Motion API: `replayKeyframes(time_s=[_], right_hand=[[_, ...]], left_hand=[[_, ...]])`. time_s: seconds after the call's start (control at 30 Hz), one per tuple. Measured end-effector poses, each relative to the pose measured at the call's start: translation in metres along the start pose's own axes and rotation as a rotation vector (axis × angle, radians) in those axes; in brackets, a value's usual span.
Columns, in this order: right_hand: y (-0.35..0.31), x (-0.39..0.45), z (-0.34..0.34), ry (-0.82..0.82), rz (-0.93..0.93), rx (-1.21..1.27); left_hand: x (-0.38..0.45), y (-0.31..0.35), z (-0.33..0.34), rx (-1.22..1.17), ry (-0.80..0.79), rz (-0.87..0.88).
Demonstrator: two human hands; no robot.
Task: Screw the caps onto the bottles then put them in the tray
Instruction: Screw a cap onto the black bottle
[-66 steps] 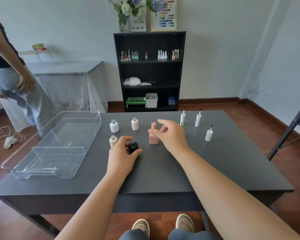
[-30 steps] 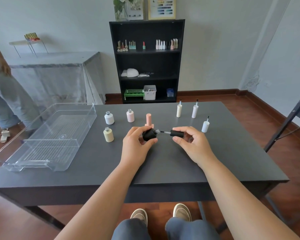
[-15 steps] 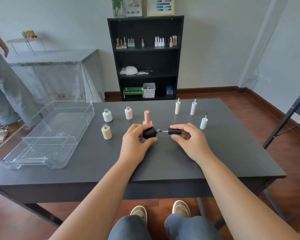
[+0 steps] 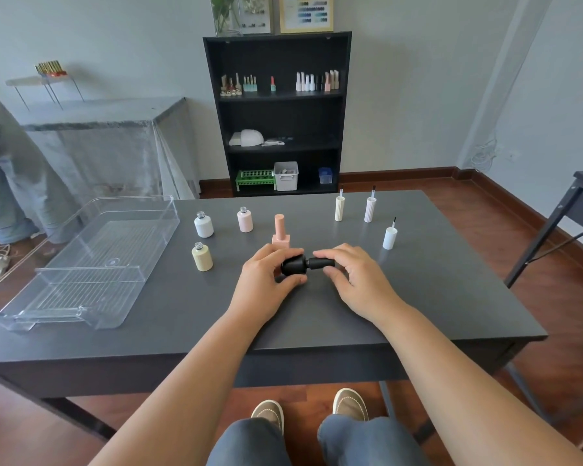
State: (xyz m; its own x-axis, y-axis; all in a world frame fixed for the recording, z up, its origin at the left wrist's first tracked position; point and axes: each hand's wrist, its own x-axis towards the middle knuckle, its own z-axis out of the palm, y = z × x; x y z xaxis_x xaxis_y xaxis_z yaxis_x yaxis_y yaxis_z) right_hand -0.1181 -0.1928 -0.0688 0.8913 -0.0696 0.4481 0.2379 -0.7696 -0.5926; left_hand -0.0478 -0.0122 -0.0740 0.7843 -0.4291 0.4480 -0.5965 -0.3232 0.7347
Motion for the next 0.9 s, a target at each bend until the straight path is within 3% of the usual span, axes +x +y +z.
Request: replayKeyframes(time_s=[0.1, 0.23, 0.3, 0.63, 0.9], right_hand=[[-0.002, -0.001, 0.003, -0.045, 0.070, 0.046], [-0.008, -0.006, 0.008, 0.006, 0.219, 0.313], [-0.010, -0.010, 0.010, 0.042, 0.258, 0.314], [-0.005, -0.011, 0.001, 0.156, 0.061, 0.292], [-0.007, -0.006, 0.003, 0.202, 0.077, 0.324]], left_hand=[[-0.002, 0.001, -0.002, 0.005, 0.002, 0.032], [-0.009, 0.001, -0.005, 0.022, 0.002, 0.103], [-0.013, 0.001, -0.004, 0.017, 0.006, 0.116], [-0.003, 0.009, -0.001, 0.021, 0.008, 0.098], [-0.002, 0.007, -0.003, 0.011, 0.005, 0.064]])
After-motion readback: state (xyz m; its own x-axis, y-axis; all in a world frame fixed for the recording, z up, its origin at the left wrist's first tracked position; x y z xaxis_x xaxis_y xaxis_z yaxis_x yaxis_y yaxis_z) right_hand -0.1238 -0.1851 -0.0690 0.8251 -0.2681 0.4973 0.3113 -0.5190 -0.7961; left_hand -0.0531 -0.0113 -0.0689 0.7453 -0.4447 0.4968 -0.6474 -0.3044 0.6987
